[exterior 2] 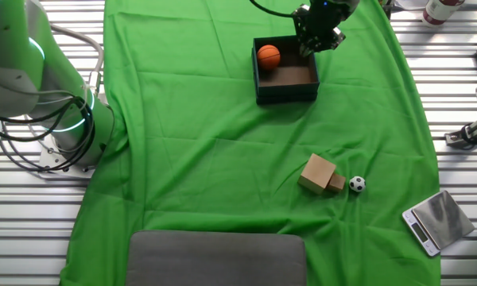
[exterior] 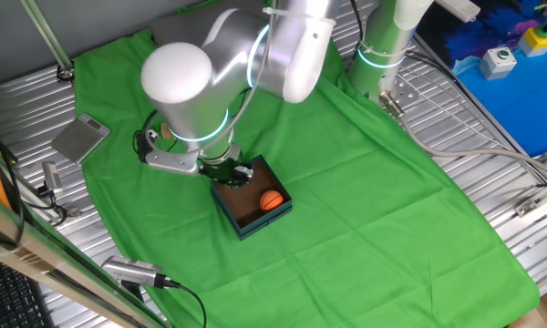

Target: Take everything out of the gift box

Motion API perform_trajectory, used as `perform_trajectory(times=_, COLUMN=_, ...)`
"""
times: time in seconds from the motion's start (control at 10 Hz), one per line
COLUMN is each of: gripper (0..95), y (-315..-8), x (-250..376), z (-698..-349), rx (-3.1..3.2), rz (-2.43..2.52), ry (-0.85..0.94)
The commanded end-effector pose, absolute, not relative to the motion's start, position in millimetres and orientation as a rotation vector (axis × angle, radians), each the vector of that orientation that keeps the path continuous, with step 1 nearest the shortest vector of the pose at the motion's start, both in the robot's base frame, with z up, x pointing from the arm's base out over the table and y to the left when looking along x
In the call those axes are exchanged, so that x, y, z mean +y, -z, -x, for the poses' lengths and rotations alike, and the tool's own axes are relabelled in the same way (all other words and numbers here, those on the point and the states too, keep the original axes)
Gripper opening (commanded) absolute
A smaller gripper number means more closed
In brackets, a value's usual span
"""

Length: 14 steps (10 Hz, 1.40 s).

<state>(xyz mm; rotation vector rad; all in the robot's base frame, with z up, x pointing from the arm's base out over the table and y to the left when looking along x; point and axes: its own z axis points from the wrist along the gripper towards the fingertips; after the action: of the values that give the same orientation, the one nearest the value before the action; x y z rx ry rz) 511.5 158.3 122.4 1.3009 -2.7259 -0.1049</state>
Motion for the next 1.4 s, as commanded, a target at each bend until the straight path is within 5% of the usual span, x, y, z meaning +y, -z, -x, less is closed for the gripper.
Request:
perform_trajectory(times=0.1, gripper=76.0, y=-119, x=163, z=-507, rx=-2.731, rz=-1.375, ry=0.226)
perform_trajectory(times=1.0, gripper=76.0, y=-91, x=197, z=-452, rx=-2.804, rz=-1.291, ry=0.217)
perform_trajectory(times=1.2, gripper=38.0, y=-87, x=194, z=-460, rx=-2.802, rz=-1.287, ry=0.224)
perform_trajectory(times=1.3, gripper=38.0, y=-87, x=194, z=-462, rx=-2.797, rz=-1.295, ry=0.223)
perform_trajectory(times=1.4, gripper=0.0, y=-87, x=194, z=-462, rx=-2.803, rz=-1.275, ry=0.220)
